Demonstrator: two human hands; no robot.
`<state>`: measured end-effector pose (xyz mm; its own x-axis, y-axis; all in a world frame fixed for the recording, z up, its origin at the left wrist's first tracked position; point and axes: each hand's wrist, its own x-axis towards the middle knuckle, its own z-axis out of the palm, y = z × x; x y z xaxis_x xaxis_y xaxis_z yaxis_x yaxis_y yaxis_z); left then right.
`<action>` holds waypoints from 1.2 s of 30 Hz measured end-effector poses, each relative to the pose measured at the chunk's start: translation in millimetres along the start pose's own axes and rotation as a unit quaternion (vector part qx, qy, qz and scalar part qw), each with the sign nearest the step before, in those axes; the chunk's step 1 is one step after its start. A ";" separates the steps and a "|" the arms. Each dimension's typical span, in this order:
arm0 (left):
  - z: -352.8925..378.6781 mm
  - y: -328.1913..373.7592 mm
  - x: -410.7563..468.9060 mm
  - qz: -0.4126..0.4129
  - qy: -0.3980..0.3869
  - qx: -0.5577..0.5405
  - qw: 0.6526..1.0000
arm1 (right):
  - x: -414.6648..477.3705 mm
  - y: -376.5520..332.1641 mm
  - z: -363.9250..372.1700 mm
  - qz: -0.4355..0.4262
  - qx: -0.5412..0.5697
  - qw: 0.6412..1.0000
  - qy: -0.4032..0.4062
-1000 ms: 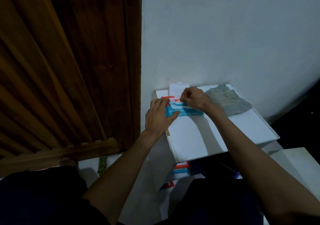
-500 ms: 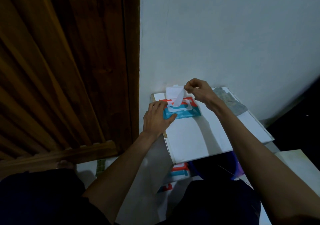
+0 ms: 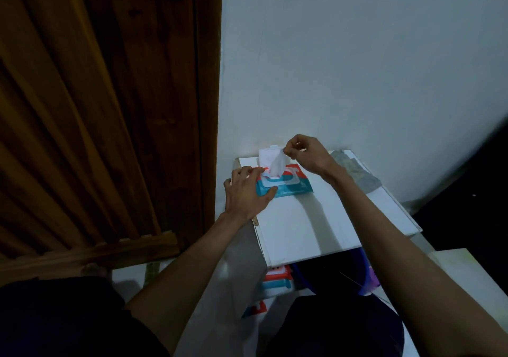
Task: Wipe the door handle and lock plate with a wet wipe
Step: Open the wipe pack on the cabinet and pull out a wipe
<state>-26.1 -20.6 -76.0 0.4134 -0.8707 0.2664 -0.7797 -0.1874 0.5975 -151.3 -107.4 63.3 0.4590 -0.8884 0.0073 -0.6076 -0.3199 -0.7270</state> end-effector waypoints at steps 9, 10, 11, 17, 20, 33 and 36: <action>14.3 15.2 8.9 -0.097 0.007 0.032 0.995 | 5.5 -3.2 -0.1 -0.038 -0.059 0.997 -0.025; 14.7 15.7 9.1 -0.096 0.005 0.035 0.995 | 6.4 -3.6 -1.3 -0.043 -0.062 0.997 -0.025; 14.5 16.4 9.5 -0.093 0.003 0.037 0.995 | 7.0 -4.5 -3.2 -0.048 -0.059 0.997 -0.023; 12.8 18.2 9.4 -0.081 -0.003 0.058 0.995 | 10.3 -11.5 -12.8 -0.074 -0.056 0.996 -0.004; 13.3 17.5 9.5 -0.070 -0.006 0.062 0.996 | 13.8 -17.0 -20.5 -0.093 -0.029 0.995 0.021; 14.9 16.8 8.7 -0.049 0.005 0.049 0.998 | 13.0 -61.1 -64.9 -0.139 0.070 0.981 0.118; 8.6 19.6 6.2 -0.056 0.016 0.020 0.998 | 10.2 -67.4 -71.9 -0.136 0.060 0.983 0.109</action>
<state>-42.9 -33.6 -69.1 0.5140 -0.8279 0.2244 -0.7456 -0.3018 0.5941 -152.3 -118.6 161.8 0.4363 -0.8286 0.3509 -0.3943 -0.5266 -0.7532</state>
